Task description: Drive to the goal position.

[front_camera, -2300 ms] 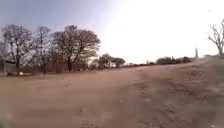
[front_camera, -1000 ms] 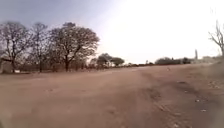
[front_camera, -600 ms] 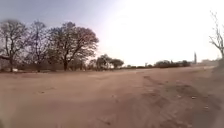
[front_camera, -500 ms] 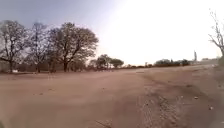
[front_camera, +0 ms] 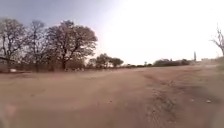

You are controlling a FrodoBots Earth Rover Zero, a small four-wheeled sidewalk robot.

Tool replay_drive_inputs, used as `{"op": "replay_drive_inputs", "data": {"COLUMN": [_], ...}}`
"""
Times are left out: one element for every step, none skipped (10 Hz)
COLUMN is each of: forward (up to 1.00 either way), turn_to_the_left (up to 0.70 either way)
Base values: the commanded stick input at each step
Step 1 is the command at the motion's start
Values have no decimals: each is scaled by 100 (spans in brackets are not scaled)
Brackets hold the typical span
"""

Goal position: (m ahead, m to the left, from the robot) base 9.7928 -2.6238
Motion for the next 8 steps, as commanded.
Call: {"op": "replay_drive_inputs", "data": {"forward": [69, 69, 70, 70, 70, 70, 70, 69], "turn_to_the_left": [-2, -10, -18, -26, -34, -28, -20, -12]}}
